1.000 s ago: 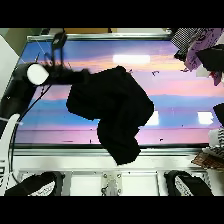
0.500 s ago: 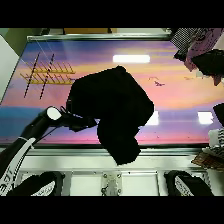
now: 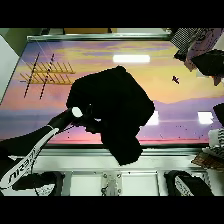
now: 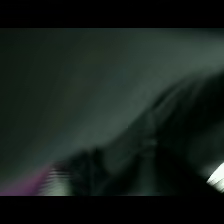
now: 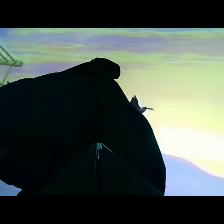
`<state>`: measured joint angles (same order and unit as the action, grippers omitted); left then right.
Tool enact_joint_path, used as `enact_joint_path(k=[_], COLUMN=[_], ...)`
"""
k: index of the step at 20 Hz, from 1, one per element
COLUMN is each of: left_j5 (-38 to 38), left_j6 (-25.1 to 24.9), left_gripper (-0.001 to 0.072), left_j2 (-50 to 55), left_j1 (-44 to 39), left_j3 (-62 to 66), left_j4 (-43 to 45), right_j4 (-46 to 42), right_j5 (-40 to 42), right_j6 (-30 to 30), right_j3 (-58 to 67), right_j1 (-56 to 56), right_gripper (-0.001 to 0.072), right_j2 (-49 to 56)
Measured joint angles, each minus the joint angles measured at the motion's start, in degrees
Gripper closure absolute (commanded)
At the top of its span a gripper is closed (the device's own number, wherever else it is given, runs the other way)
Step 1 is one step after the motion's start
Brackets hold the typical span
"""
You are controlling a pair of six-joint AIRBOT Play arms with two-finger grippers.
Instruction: Fold the clothes and pants, and hang the long-sleeved shirts on hangers.
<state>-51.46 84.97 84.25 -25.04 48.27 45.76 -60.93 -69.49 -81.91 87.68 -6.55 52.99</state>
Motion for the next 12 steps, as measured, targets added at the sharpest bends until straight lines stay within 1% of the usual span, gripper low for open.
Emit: enact_joint_path(k=[2,4,7,10,11,12], left_j5=[-1.5,-2.9,-5.4,-6.9,-7.3,-7.8], left_j6=[-0.2,-0.4,-0.4,-0.5,-0.5,-0.5], left_gripper=[0.0697,0.0697,0.0697,0.0697,0.0697,0.0697], left_j2=[0.2,-1.9,-7.1,-11.4,-12.3,-12.9], left_j1=[1.2,4.9,13.5,21.3,23.2,24.7], left_j3=[2.3,5.7,11.8,16.3,17.2,17.8], left_j4=[0.8,2.9,6.7,9.2,9.7,10.2], right_j4=[-1.3,-4.7,-9.5,-11.1,-10.9,-9.7], right_j5=[-0.3,-1.5,-3.1,-3.3,-2.9,-1.9], right_j6=[0.0,0.0,0.0,-0.7,-0.9,-1.1], right_j3=[0.0,-0.4,-3.4,-10.1,-13.0,-16.2], right_j1=[0.0,0.0,0.0,0.1,0.2,0.2], right_gripper=[0.0698,0.0699,0.0699,0.0687,0.0593,0.0281], right_j2=[0.0,0.2,0.4,1.6,2.3,3.2])
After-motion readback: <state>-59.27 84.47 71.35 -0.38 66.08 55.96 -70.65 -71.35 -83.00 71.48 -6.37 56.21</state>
